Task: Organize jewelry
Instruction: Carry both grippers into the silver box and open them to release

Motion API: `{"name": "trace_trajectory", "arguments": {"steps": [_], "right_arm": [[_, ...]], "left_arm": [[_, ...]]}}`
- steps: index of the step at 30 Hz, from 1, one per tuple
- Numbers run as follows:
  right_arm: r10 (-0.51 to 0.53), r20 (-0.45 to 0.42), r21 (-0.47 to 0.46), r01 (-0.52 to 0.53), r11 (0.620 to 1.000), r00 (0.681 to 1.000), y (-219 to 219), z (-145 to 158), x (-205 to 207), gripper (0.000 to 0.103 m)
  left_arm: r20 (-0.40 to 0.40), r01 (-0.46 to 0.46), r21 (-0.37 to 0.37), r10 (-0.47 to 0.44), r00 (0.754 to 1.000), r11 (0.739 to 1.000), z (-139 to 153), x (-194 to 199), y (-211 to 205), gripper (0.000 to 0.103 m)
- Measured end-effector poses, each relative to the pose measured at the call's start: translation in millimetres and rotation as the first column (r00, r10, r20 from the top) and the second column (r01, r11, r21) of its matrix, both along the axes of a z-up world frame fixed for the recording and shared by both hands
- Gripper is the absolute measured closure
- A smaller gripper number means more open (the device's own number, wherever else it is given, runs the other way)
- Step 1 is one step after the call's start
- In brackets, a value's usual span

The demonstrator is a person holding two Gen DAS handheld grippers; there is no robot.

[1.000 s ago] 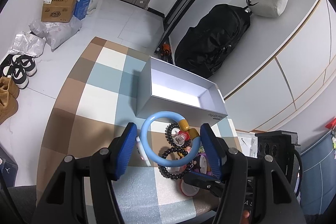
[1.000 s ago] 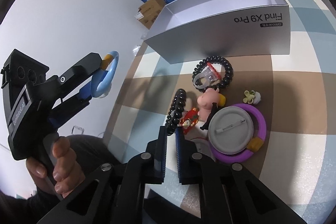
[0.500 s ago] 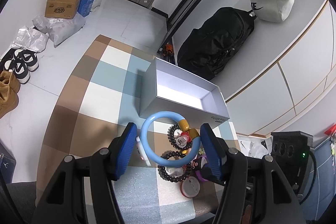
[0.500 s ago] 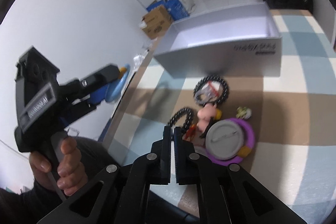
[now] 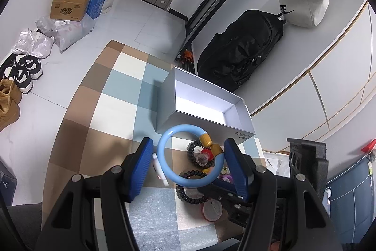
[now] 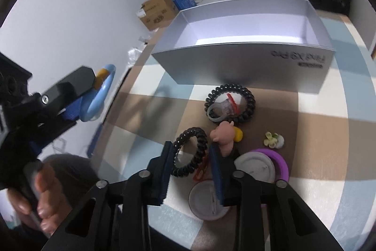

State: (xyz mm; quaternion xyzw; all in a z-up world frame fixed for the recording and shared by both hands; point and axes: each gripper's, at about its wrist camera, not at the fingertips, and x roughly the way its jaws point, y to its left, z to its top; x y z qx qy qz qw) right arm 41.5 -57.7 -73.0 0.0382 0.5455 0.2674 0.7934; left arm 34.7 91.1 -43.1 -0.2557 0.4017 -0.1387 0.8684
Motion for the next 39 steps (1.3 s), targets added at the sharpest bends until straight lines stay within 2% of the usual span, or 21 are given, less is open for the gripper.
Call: {"name": "trace_trajectory", "arguments": {"steps": [2,10,17,23,28,32,39], "right_arm": [[0.007,0.004,-0.016,-0.007,1.0,1.0,2,1,-1,0.093],[0.008,0.048,0.036,-0.01,0.999,0.999,-12,18,-6,0.094],[-0.012,0.136,0.129,-0.006,0.992,0.991,-34,56,-5,0.094],[-0.068,0.179,0.196,0.032,0.98,0.982,-63,80,22,0.094],[-0.1,0.187,0.225,0.057,0.973,0.977,-80,86,46,0.094],[-0.115,0.186,0.235,0.07,0.969,0.976,-86,83,67,0.094],[-0.141,0.136,0.25,0.104,0.963,0.981,-95,61,98,0.094]], "left_arm": [[0.002,0.0,0.0,0.0,1.0,1.0,1,0,0,0.046],[-0.009,-0.015,-0.004,0.015,1.0,1.0,-1,3,2,0.046],[0.004,0.004,0.039,-0.004,1.0,0.999,7,10,-10,0.046],[0.026,0.026,0.104,-0.029,0.999,0.994,23,32,-29,0.046],[0.015,0.064,0.154,-0.067,0.998,0.986,24,64,-48,0.046],[-0.009,0.103,0.2,-0.103,0.995,0.974,14,83,-61,0.046],[-0.063,0.119,0.188,-0.109,0.992,0.975,-6,107,-58,0.046]]}}
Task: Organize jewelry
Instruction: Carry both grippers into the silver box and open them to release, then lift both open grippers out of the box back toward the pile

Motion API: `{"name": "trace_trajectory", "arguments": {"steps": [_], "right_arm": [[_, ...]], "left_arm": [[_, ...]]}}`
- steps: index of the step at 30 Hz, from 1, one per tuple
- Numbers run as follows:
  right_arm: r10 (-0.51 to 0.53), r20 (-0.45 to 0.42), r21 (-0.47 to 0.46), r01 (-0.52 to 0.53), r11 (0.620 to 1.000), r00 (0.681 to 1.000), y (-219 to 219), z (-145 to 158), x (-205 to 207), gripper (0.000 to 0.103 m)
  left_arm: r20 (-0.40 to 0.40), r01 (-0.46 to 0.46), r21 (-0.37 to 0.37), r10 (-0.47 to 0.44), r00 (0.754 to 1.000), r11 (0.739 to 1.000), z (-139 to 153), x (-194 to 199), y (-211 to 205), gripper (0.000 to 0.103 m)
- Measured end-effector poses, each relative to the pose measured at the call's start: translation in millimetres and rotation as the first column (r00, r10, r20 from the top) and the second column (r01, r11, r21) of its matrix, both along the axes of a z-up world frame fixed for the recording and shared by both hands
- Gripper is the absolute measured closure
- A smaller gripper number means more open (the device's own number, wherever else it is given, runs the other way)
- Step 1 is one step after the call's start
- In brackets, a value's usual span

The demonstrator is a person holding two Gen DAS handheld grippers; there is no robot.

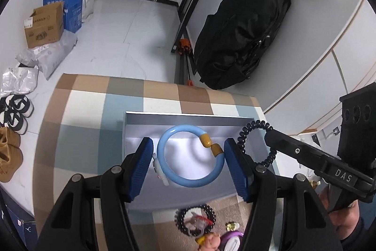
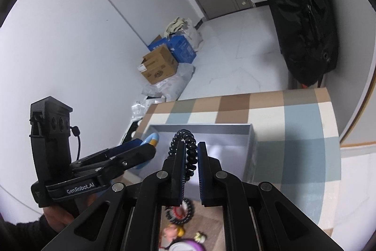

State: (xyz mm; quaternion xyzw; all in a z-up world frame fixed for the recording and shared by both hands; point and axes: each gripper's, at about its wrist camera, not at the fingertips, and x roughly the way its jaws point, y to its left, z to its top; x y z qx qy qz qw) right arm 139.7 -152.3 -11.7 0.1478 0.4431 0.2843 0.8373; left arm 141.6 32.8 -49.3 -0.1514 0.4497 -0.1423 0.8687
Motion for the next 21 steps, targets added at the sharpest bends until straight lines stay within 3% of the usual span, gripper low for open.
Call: {"name": "trace_trajectory", "arguments": {"steps": [11,14,16,21], "right_arm": [[-0.016,-0.067,0.03,0.018,0.999,0.998,-6,-21,22,0.091],[-0.015,-0.075,0.032,0.017,0.999,0.997,-6,-23,26,0.089],[-0.017,-0.053,0.037,0.019,0.999,0.998,-9,-19,24,0.081],[-0.06,0.039,0.059,0.058,0.997,0.997,-22,-2,15,0.03]], "left_arm": [[-0.047,0.013,-0.039,-0.015,0.999,0.999,-9,13,-3,0.045],[-0.031,0.021,-0.085,-0.023,0.999,0.996,-7,12,2,0.033],[-0.016,0.019,-0.104,-0.02,1.0,0.994,-4,9,4,0.026],[0.018,0.015,-0.122,-0.012,1.0,0.992,4,3,5,0.024]]}}
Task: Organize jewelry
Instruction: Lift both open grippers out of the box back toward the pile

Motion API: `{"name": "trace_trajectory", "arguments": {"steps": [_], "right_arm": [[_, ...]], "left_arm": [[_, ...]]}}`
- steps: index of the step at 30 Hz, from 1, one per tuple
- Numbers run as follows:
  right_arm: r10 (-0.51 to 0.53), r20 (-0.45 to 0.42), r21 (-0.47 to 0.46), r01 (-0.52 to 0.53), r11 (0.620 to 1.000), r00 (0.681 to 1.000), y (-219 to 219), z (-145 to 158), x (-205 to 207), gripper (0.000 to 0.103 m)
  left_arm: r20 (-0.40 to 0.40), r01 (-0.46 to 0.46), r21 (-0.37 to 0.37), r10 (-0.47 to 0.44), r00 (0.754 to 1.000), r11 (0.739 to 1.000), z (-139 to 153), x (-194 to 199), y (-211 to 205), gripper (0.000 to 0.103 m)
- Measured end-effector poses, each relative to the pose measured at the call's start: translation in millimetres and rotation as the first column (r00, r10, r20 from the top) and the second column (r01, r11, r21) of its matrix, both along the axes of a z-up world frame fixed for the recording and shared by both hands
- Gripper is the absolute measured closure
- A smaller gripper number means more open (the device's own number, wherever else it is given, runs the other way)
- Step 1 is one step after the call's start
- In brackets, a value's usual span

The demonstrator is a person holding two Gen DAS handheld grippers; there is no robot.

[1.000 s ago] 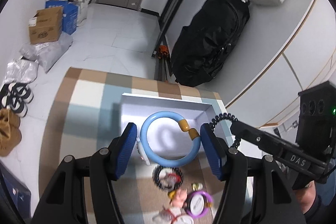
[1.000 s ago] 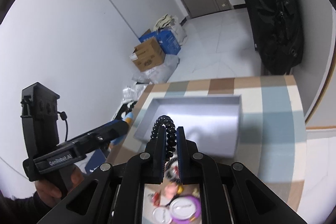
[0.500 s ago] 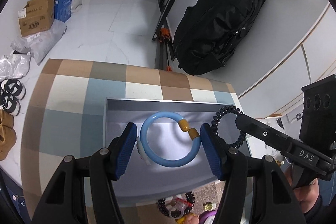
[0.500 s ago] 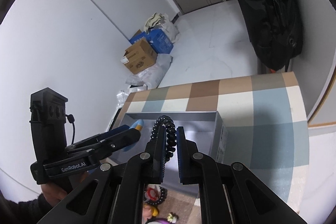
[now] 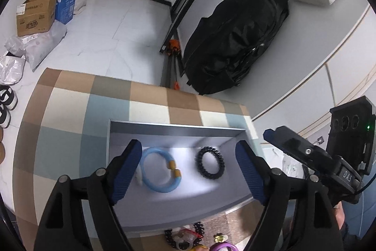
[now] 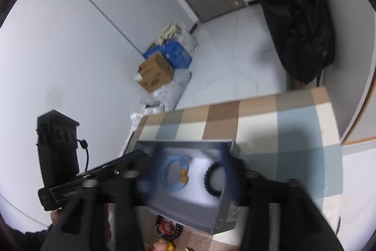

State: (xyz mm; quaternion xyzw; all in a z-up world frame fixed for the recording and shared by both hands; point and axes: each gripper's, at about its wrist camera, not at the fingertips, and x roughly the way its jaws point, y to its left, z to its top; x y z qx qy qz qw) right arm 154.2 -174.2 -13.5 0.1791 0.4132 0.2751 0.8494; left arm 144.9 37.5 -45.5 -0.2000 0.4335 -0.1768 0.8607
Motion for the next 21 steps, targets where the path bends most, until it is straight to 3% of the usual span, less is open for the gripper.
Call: {"name": "trace_trajectory", "arguments": {"steps": [6,9,15,18,21], "right_arm": [[-0.033,0.09,-0.057,0.038,0.998,0.995,-8,12,-19,0.002],[-0.044,0.137,-0.093,0.057,0.994,0.99,-9,16,-31,0.0],[-0.089,0.217,-0.1,0.113,0.989,0.972,-15,24,-59,0.0],[-0.085,0.249,-0.106,0.114,0.988,0.965,-16,29,-74,0.0],[-0.069,0.249,-0.116,0.101,0.988,0.966,-17,29,-85,0.0]], "left_arm": [[0.142,-0.074,0.124,0.057,0.988,0.989,20,-26,-8,0.024],[0.183,-0.106,0.183,0.072,0.98,0.977,27,-43,-11,0.024],[0.188,-0.145,0.221,0.104,0.977,0.964,30,-76,-9,0.024],[0.185,-0.16,0.233,0.118,0.976,0.959,29,-80,-10,0.01],[0.192,-0.172,0.237,0.128,0.973,0.956,27,-93,-13,0.009]]}}
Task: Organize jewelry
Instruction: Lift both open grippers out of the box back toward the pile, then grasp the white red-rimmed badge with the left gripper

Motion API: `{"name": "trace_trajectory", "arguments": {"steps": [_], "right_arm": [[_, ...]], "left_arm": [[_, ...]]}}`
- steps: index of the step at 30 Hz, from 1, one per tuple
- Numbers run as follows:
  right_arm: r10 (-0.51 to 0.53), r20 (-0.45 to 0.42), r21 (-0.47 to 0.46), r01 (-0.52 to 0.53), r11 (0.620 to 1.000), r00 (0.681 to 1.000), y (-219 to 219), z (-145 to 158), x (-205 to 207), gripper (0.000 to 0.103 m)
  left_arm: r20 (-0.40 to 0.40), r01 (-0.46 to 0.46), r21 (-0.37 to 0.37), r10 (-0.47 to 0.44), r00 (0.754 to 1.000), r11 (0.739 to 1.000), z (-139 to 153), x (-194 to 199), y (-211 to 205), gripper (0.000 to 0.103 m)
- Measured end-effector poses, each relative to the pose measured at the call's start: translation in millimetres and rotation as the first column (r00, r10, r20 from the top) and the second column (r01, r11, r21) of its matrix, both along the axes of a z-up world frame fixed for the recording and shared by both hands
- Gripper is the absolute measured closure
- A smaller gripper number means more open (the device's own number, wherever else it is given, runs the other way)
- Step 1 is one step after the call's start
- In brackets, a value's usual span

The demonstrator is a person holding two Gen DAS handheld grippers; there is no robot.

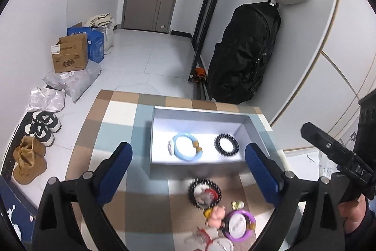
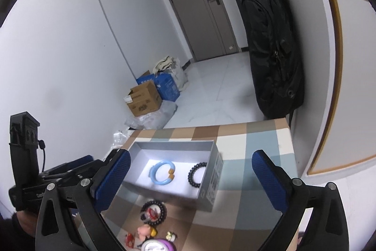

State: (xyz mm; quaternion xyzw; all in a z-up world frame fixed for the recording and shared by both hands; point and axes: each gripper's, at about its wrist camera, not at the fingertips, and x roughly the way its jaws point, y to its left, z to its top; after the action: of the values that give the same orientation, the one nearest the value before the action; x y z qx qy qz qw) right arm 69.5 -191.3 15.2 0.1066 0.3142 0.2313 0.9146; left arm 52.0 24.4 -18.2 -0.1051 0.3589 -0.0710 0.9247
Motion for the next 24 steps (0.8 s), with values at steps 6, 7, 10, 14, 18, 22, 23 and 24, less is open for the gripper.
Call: {"name": "trace_trajectory", "arguments": {"steps": [6,7,10,14,18,22,23,24], "right_arm": [[0.005,-0.059,-0.064,-0.009,0.998,0.998,0,-10,-17,0.0],[0.01,-0.069,-0.071,-0.014,0.997,0.998,0,-12,-21,0.0],[0.007,-0.065,-0.096,-0.014,0.995,0.998,1,-13,-31,0.0],[0.007,-0.066,-0.113,-0.015,0.994,0.998,2,-14,-42,0.0],[0.005,-0.083,-0.103,-0.014,0.995,0.997,-1,-18,-51,0.0],[-0.008,-0.074,-0.116,-0.001,0.993,0.997,-3,-18,-59,0.0],[-0.009,-0.07,-0.12,0.001,0.993,0.998,-4,-17,-62,0.0],[-0.009,-0.068,-0.121,0.001,0.993,0.998,-4,-17,-64,0.0]], "left_arm": [[-0.048,0.007,0.019,-0.006,0.999,1.0,-16,-17,-8,0.009],[-0.054,0.015,0.019,-0.014,0.998,1.0,-18,-20,-9,0.009],[-0.09,0.033,0.04,-0.029,0.995,0.999,-25,-26,-13,0.009],[-0.148,0.031,0.042,-0.025,0.989,0.999,-35,-32,-11,0.009],[-0.18,0.066,0.046,-0.057,0.982,0.997,-42,-38,-14,0.009],[-0.218,0.115,0.05,-0.102,0.971,0.992,-51,-40,-25,0.009],[-0.229,0.126,0.058,-0.11,0.967,0.99,-55,-42,-29,0.009],[-0.24,0.135,0.062,-0.117,0.964,0.989,-57,-44,-31,0.009]]}}
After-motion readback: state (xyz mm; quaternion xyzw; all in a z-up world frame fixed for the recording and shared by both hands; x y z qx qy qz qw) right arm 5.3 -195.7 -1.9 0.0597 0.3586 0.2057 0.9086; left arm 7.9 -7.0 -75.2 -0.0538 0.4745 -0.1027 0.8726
